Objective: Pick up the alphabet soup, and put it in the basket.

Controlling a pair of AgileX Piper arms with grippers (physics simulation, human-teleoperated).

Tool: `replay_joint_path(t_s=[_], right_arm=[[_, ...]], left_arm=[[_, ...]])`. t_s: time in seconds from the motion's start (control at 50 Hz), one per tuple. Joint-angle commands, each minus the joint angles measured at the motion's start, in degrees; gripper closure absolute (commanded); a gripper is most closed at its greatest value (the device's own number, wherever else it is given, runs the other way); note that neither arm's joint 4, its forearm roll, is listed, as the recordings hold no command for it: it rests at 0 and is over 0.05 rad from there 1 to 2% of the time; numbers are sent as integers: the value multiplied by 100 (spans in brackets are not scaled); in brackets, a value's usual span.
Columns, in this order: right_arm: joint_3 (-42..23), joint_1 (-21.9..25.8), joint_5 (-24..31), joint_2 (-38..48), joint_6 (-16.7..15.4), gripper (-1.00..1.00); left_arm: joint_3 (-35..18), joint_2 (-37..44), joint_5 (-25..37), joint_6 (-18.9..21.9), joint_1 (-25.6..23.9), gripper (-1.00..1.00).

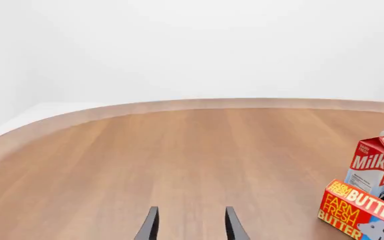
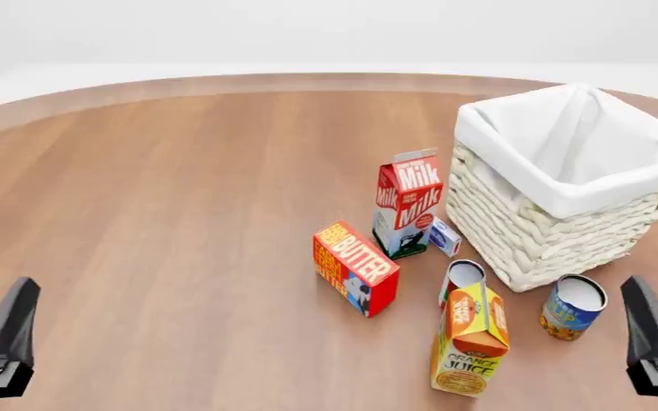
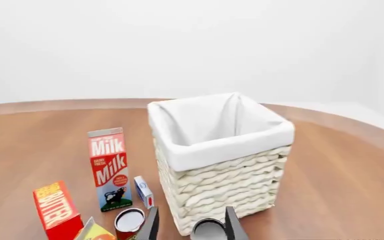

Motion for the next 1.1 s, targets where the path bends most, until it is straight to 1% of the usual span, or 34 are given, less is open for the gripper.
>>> replay_joint_path(t_s=[0.02,0.26,0.32,0.36,0.42,0.68,0.9,0.98,1.1], right_arm=[[-96,-151,128,1,-91,-100],[-271,-116,357,55,-188,-100],[-398,-120,502,47,-256,-100],[-428,-154,494,115,-288,-100],[-549,-162,709,52,-353,-100],[-752,-100,1014,125,-494,-100],[-774,-148,1208,226,-681,-100],[-771,-150,1369,164,-724,-100],[-660,-146,1365,230,-785,-100]], left_arm=[[0,0,0,0,0,-100],[0,0,0,0,0,-100],[0,0,0,0,0,-100],[0,0,0,0,0,-100],[0,0,0,0,0,-100],[0,0,0,0,0,-100],[0,0,0,0,0,-100],[0,0,0,0,0,-100],[0,0,0,0,0,-100]])
